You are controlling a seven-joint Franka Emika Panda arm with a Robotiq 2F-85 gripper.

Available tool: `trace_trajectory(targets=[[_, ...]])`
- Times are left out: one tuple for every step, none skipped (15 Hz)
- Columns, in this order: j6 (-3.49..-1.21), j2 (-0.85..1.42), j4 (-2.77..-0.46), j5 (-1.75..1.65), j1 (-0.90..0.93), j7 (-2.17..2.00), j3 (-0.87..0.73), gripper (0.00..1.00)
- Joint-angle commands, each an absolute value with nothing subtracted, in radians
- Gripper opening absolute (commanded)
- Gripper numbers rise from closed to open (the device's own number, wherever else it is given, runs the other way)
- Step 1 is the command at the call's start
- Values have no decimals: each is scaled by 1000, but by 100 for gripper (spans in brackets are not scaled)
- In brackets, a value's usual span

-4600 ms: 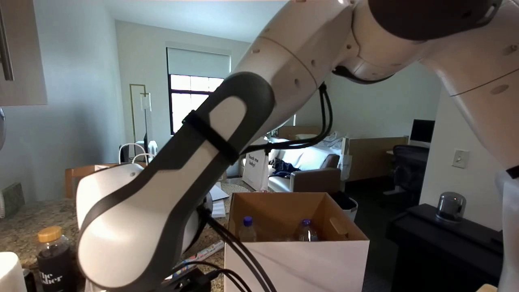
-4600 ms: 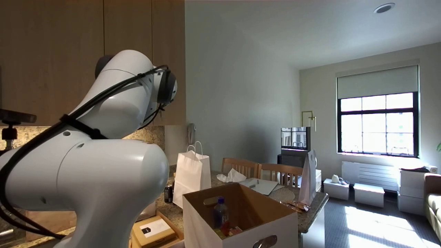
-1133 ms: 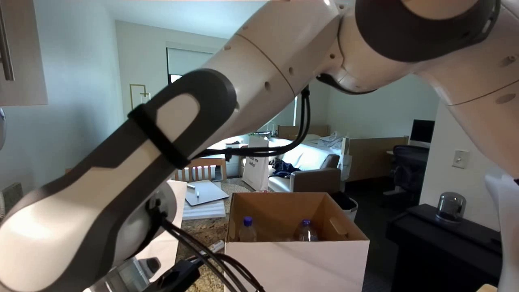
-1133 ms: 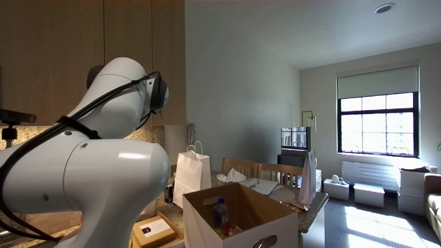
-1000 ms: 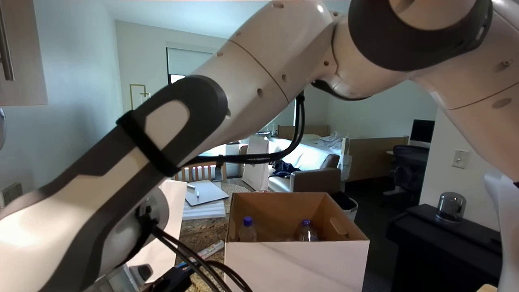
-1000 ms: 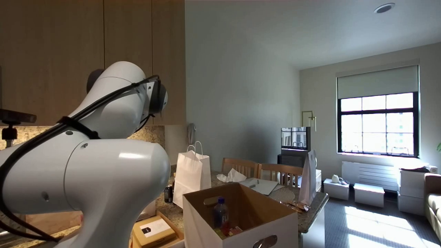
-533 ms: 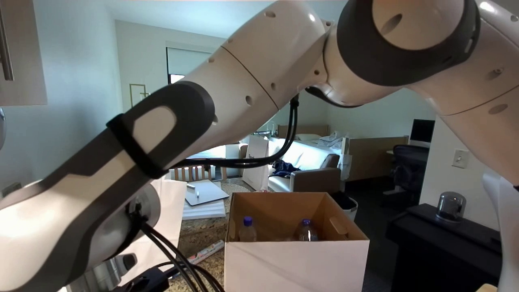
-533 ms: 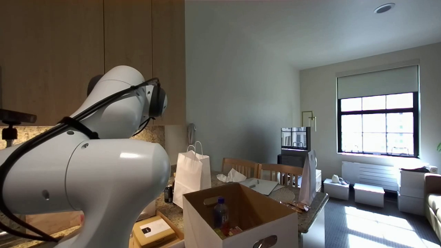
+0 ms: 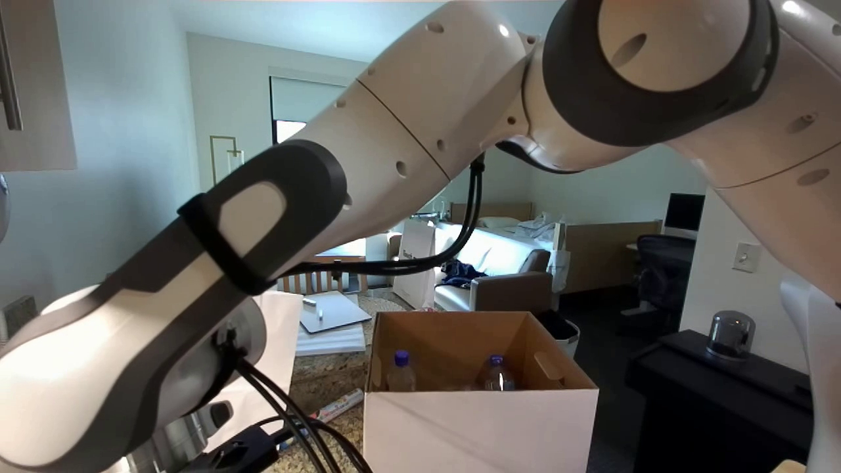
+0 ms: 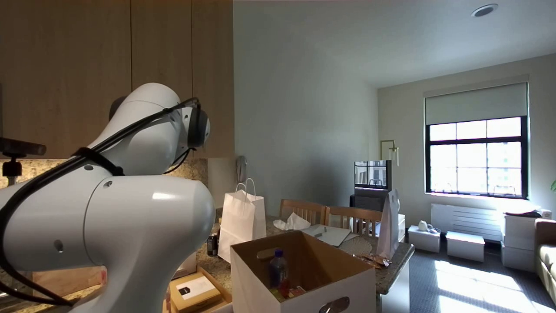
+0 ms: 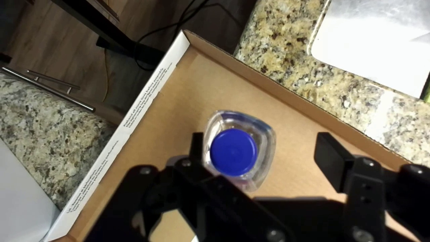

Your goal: Pick up the bottles from the counter and put them in the box

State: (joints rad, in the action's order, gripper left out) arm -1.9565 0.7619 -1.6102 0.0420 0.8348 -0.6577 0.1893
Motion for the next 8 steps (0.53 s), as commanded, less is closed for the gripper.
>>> trace_trajectory(targets=[[-1983, 754, -1627, 43, 849, -703, 171, 54], [-1983, 754, -1627, 42, 850, -709, 169, 47], [-1983, 754, -1628, 41, 851, -716, 167, 41], [-1981, 753, -1629, 41, 852, -720, 166, 34], [-1984, 750, -1636, 45, 849, -722, 167, 27], [-1984, 748, -1642, 45, 849, -725, 167, 20], [-1987, 744, -1651, 45, 849, -731, 166, 15], [-1987, 742, -1655, 46, 848, -734, 165, 10]])
